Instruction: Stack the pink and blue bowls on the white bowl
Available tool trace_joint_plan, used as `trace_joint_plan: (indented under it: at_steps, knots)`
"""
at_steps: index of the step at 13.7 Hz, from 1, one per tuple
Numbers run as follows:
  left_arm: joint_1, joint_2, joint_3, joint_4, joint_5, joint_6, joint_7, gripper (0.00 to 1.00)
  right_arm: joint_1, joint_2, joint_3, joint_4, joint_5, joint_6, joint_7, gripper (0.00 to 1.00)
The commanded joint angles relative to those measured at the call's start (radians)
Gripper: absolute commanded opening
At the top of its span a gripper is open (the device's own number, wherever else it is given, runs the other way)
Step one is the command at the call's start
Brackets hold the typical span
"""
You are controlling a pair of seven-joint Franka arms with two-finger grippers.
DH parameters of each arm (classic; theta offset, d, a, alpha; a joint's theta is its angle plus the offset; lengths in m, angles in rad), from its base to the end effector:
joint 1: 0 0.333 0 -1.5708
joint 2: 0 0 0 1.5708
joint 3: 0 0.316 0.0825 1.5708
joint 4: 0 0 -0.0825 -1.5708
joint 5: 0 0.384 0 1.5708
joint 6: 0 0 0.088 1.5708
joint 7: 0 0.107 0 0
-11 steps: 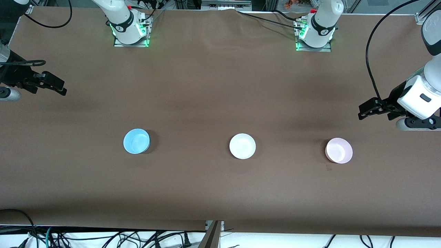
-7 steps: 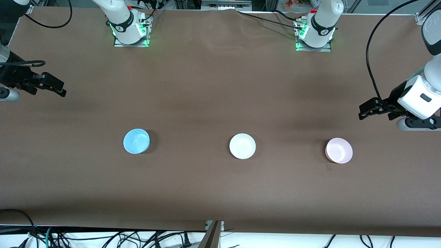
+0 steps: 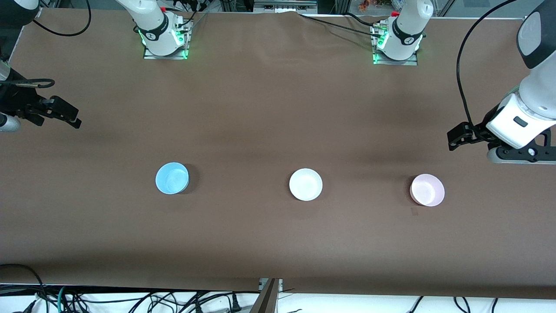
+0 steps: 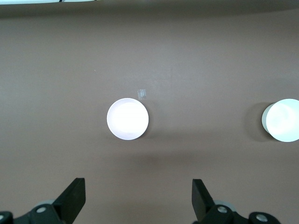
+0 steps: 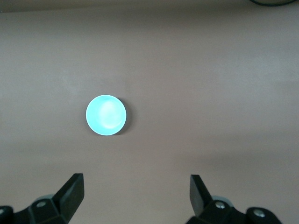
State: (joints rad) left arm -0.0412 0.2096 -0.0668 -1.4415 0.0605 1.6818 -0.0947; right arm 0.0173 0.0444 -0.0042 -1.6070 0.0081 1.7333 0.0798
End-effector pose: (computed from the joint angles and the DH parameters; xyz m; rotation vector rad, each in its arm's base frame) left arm 0.6244 -0.0576 0.5725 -3.0980 0.0269 -0.0553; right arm 0.5822 0.0084 0.5969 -3.1256 0.1058 -0.1274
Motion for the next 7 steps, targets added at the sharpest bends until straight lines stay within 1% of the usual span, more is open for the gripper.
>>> trace_joint_plan:
  at_steps: [1,4,6,7]
  knots:
    - [-0.003,0.007,0.002,0.012,0.015,-0.045,0.013,1.0,-0.003,-0.003,-0.005,0.009,0.012,-0.004,-0.012,1.0]
    - [0.0,0.005,-0.001,-0.005,0.01,-0.048,0.018,1.0,-0.005,-0.02,-0.031,0.01,0.015,-0.067,-0.011,1.0]
    - [0.013,0.005,-0.001,-0.008,-0.063,-0.047,0.021,1.0,-0.003,-0.037,-0.023,0.01,0.016,-0.125,-0.008,1.0]
    - [0.017,0.005,-0.001,-0.008,-0.07,-0.047,0.033,1.0,-0.002,-0.047,-0.014,0.004,0.016,-0.179,-0.006,1.0]
